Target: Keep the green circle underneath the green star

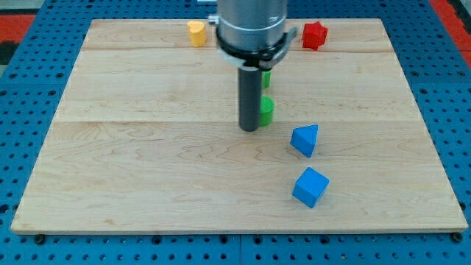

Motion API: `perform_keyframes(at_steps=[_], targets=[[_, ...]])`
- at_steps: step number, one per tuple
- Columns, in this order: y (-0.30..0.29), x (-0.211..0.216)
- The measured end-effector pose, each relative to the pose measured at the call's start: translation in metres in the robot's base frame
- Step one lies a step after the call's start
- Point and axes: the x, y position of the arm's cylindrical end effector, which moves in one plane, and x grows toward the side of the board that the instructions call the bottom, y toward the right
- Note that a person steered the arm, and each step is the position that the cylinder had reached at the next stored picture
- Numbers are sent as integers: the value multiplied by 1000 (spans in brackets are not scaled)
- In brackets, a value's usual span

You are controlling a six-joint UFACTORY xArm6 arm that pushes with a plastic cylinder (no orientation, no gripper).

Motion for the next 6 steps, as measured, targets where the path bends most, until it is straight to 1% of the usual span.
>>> perform_keyframes(at_steps=[1,2,3,4,6], targets=[[0,2],[15,2],[56,-8],[61,-13],[56,-51]])
